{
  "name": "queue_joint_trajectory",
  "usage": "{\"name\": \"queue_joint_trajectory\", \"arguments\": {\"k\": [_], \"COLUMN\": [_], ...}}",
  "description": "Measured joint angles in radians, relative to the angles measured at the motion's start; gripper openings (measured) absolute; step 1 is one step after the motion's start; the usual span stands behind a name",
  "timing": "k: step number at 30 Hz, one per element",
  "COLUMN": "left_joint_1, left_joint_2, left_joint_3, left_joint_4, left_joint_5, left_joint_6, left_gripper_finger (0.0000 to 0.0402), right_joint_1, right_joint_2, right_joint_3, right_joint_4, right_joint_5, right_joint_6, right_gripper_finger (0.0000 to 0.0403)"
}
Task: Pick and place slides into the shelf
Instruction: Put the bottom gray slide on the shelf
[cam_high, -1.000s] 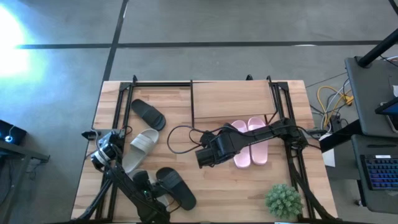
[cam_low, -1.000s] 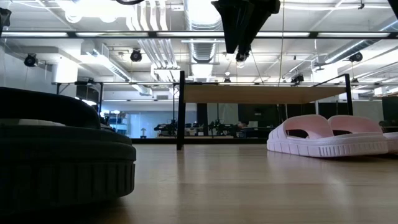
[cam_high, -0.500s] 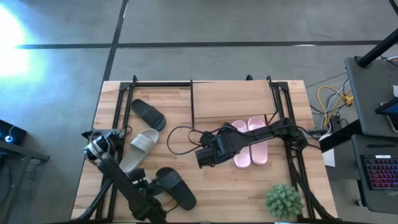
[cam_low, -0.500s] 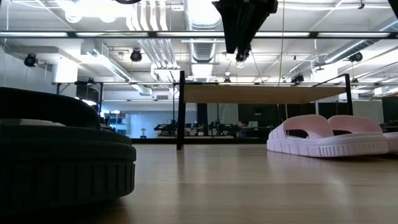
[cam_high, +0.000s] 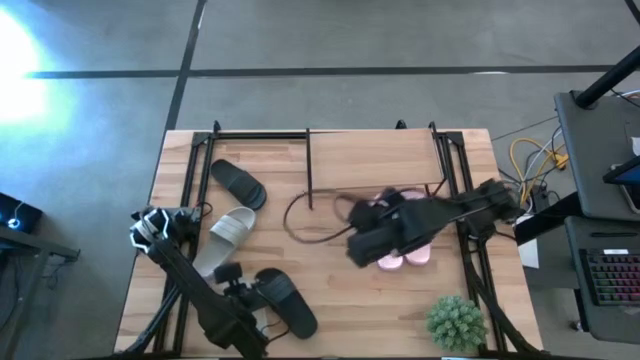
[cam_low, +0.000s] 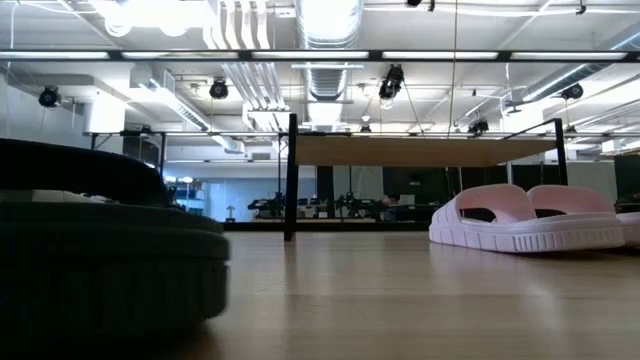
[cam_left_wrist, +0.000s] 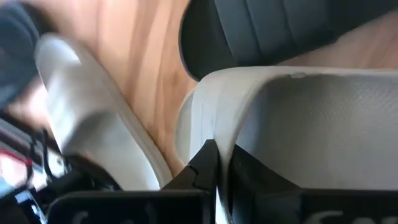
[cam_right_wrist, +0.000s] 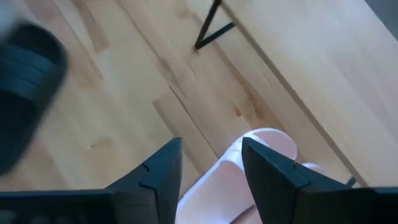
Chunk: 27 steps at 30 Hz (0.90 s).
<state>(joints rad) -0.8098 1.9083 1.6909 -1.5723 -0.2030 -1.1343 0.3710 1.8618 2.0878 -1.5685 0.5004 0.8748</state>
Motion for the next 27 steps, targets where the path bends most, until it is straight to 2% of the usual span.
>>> {"name": "queue_joint_trajectory", "arguments": {"k": [6,14,17,20,22,27], "left_joint_1": [0.096,0.272,0.336,0.392,0.433,0.54], "left_joint_2": [-0.005,-0.033,-0.034,-0.034,-0.034,-0.034], "left_joint_3": [0.094,0.207,0.258,0.298,0.32,0.362], "left_joint_4": [0.002,0.001,0.002,0.018,0.078,0.353], "left_joint_5": [-0.156,-0.381,-0.497,-0.65,-0.711,-0.713], "left_joint_6": [0.162,0.425,0.542,0.695,0.801,1.077], "left_gripper_finger": [0.0,0.0,0.0,0.0,0.0,0.0], "right_joint_1": [0.006,0.1,0.153,0.2,0.22,0.227], "right_joint_2": [-0.205,-0.537,-0.649,-0.736,-0.787,-0.916], "right_joint_3": [-0.178,-0.546,-0.666,-0.772,-0.83,-0.939], "right_joint_4": [0.012,0.054,0.124,0.252,0.325,0.39], "right_joint_5": [0.007,0.103,0.15,0.193,0.219,0.304], "right_joint_6": [0.094,0.405,0.506,0.515,0.479,0.456], "right_gripper_finger": [0.0146,0.0134,0.0132,0.0133,0.0134,0.0131]}}
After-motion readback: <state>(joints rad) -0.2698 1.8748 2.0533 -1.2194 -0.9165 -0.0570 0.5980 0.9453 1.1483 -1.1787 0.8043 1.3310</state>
